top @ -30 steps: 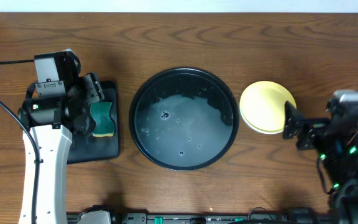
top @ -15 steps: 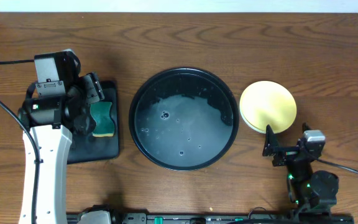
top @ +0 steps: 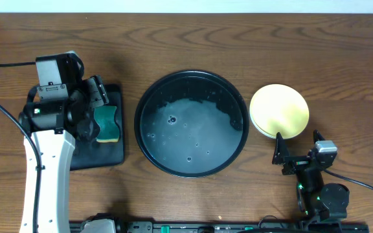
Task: Clean dirty plates on tray and stack at the side
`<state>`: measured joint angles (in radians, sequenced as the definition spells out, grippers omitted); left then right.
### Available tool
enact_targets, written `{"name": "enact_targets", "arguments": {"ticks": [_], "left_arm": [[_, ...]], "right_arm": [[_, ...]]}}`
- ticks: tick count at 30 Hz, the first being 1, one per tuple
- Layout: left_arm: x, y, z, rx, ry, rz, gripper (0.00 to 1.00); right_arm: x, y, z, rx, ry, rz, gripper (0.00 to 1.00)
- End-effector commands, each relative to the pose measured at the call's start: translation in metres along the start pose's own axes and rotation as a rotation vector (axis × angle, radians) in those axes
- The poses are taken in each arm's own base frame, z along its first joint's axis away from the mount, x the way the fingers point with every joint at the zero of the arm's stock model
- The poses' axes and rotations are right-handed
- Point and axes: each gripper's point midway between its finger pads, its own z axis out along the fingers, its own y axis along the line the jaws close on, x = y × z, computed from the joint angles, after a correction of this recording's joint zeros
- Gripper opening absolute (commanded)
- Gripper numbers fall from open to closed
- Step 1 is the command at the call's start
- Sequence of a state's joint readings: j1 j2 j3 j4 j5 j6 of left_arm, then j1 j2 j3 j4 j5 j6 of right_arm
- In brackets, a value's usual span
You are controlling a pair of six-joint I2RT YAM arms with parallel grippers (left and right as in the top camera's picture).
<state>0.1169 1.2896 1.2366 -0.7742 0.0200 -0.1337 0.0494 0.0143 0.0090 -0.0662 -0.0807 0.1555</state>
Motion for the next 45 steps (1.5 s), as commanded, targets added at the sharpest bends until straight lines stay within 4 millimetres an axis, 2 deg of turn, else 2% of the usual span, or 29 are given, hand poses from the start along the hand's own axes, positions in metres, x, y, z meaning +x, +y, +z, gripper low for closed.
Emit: {"name": "enact_targets", "arguments": {"ticks": [1, 23, 27, 28, 33, 36, 39, 45], "left_arm": [[-0.001, 0.002, 0.0, -0.005, -0.002, -0.004, 0.75], [-0.001, 0.002, 0.0, -0.007, -0.002, -0.004, 0.75], [-0.003, 0.013, -0.012, -0.066, -0.039, -0.005, 0.75], [0.001, 0.013, -0.021, -0.066, -0.06, 0.011, 0.75], [0.005, 0.005, -0.041, -0.014, -0.219, 0.03, 0.75], [0.012, -0.008, -0.048, 0.087, -0.358, 0.113, 0.75], [0.027, -0.02, -0.05, 0.172, -0.471, 0.195, 0.75], [0.065, -0.019, -0.042, 0.207, -0.633, 0.251, 0.75]], "right_arm": [[0.0, 0.0, 0.0, 0.001, -0.004, 0.014, 0.99], [0.0, 0.0, 0.0, 0.001, -0.004, 0.014, 0.99], [0.0, 0.0, 0.0, 0.001, -0.004, 0.014, 0.99], [0.0, 0.0, 0.0, 0.001, -0.004, 0.014, 0.99], [0.0, 0.0, 0.0, 0.001, -0.004, 0.014, 0.99], [0.0, 0.0, 0.0, 0.001, -0.004, 0.014, 0.99], [0.0, 0.0, 0.0, 0.001, -0.004, 0.014, 0.99], [0.0, 0.0, 0.0, 0.001, -0.004, 0.014, 0.99]]}}
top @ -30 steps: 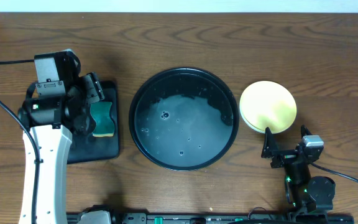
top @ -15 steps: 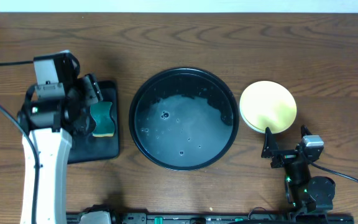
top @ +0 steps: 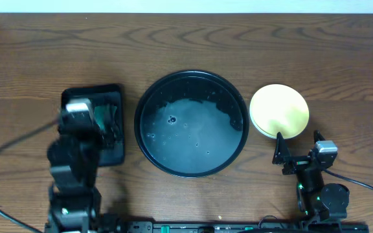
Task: Clean dirty plates on tray and stack at the side
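Note:
The round black tray (top: 191,84) at the table's middle holds soapy water and no plate. The yellow plates (top: 279,110) sit stacked to its right. A green sponge (top: 101,114) lies on the small black mat (top: 76,96) at the left, partly hidden by my left gripper (top: 111,126). That gripper is blurred over the mat's near half, and its jaws cannot be made out. My right gripper (top: 296,144) rests just in front of the plate stack, open and holding nothing.
The wooden table's far edge runs along the top of the view. Cables trail from both arm bases at the near edge. The left arm's body lies over the table's near-left part.
My left arm has drawn back toward the near edge, and its gripper is now lower over the mat. The sponge stays on the mat. The right arm, tray and plates have not moved.

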`<state>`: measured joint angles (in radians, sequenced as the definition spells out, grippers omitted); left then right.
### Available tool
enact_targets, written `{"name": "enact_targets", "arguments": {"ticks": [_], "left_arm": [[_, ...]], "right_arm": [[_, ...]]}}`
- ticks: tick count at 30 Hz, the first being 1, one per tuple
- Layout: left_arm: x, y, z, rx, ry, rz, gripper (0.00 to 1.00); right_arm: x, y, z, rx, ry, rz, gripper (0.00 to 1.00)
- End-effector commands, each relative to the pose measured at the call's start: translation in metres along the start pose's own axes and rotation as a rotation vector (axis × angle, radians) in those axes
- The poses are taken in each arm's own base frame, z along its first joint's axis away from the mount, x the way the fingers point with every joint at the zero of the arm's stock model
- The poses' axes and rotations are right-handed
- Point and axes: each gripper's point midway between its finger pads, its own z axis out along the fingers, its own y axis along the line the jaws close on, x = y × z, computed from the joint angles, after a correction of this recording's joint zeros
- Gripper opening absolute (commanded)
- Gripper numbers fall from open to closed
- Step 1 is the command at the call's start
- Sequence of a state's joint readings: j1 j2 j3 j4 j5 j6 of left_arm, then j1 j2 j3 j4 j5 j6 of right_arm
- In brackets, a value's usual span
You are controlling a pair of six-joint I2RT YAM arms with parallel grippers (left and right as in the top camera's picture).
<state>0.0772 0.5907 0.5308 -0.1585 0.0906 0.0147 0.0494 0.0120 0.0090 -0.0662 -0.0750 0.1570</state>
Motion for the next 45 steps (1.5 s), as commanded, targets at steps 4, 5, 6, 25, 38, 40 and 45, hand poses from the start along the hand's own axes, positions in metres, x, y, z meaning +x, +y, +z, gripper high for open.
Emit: {"name": "enact_targets", "arguments": {"ticks": [4, 5, 6, 25, 38, 40, 45], "left_arm": [[0.048, -0.013, -0.008, 0.067, -0.104, 0.146, 0.75], [0.055, -0.013, -0.009, 0.067, -0.113, 0.154, 0.75], [0.061, -0.012, -0.009, 0.065, -0.117, 0.156, 0.75], [0.103, -0.001, -0.009, 0.009, -0.15, 0.166, 0.75], [0.112, 0.0, -0.005, 0.01, -0.107, 0.166, 0.75], [0.112, 0.0, -0.005, 0.01, -0.106, 0.166, 0.75], [0.112, 0.0, -0.005, 0.01, -0.106, 0.166, 0.75]], "right_arm": [[0.001, 0.001, 0.0, -0.004, -0.001, 0.013, 0.99], [0.001, 0.001, 0.0, -0.004, -0.001, 0.013, 0.99], [0.001, 0.001, 0.0, -0.004, -0.001, 0.013, 0.99], [0.001, 0.001, 0.0, -0.004, -0.001, 0.013, 0.99], [0.001, 0.001, 0.0, -0.004, -0.001, 0.013, 0.99], [0.001, 0.001, 0.0, -0.004, -0.001, 0.013, 0.99], [0.001, 0.001, 0.0, -0.004, -0.001, 0.013, 0.99]]}}
